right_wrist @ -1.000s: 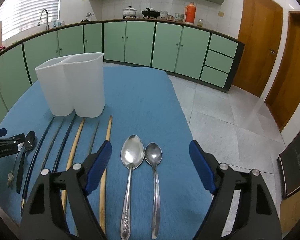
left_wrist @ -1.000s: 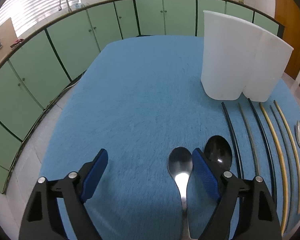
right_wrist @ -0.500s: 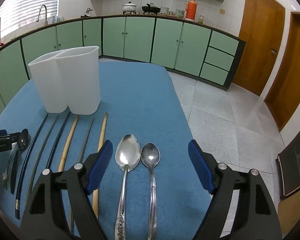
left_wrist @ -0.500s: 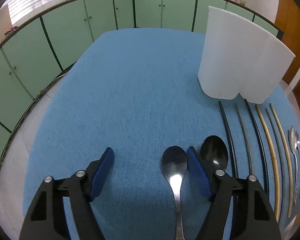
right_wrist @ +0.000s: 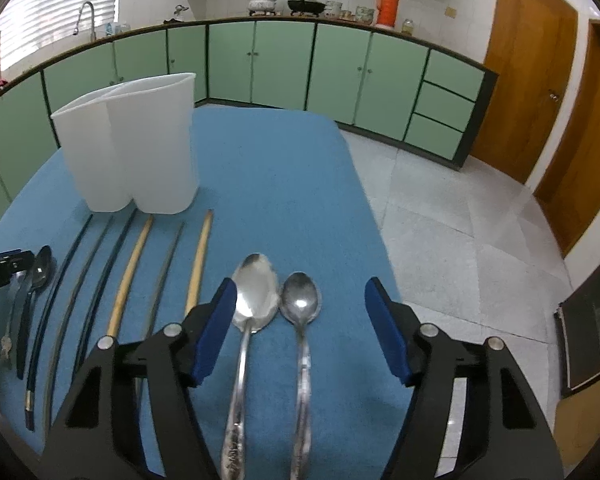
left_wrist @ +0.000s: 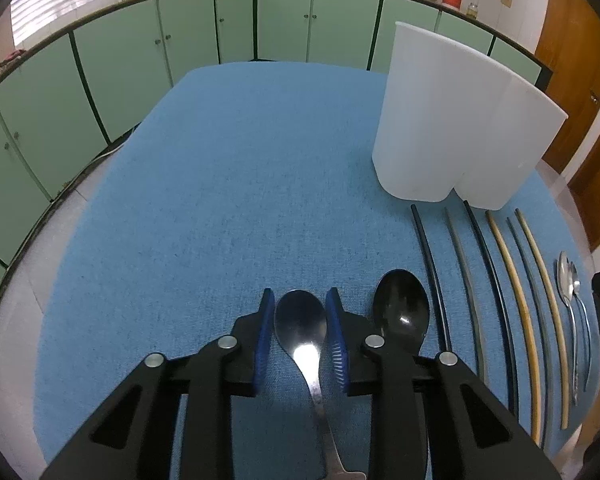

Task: Organize utensils
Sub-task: 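Close the right tool on the slim silver spoon's handle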

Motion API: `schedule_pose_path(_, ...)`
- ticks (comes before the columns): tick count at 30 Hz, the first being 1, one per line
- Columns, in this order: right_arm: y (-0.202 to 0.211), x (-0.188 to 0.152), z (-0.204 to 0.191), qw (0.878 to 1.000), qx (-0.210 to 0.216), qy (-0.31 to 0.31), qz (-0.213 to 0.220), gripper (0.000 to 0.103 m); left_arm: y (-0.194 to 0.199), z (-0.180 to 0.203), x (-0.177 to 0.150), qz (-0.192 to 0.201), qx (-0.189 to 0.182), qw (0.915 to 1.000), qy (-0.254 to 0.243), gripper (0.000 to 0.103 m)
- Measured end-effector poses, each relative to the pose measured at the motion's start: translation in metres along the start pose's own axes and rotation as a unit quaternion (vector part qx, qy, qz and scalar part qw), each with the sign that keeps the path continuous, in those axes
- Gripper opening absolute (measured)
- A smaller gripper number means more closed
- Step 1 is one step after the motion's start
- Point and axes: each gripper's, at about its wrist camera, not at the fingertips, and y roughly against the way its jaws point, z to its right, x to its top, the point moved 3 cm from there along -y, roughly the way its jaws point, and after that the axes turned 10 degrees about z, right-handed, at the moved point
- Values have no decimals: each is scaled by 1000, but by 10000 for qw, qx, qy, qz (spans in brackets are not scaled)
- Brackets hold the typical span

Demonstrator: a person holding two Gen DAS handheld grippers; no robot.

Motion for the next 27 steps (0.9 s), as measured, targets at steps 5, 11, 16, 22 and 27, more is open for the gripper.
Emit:
schedule_pose_path(5,-10,-2,-4,9999,57,13,-139,55,10,-6,-2,174,102,9998,52,26)
schedule_pose_path(11,-22,-4,13,9993,-104,-136,-337,48,13,-7,-3,224,97,9997,-11,26)
schedule_pose_path(16,-29,-5,11,9990,-8,-142,-425,46,13,2,-4,264,86,9995,-132,26)
schedule_pose_path(22,-40,-7,9,9983,-14,-124,-573,42,9,4,-1,261,127,9995,-155,26)
schedule_pose_path(27,-41,-9,20,9979,-117,-221,-593,42,6,4,-3,268,164,9993,-184,26)
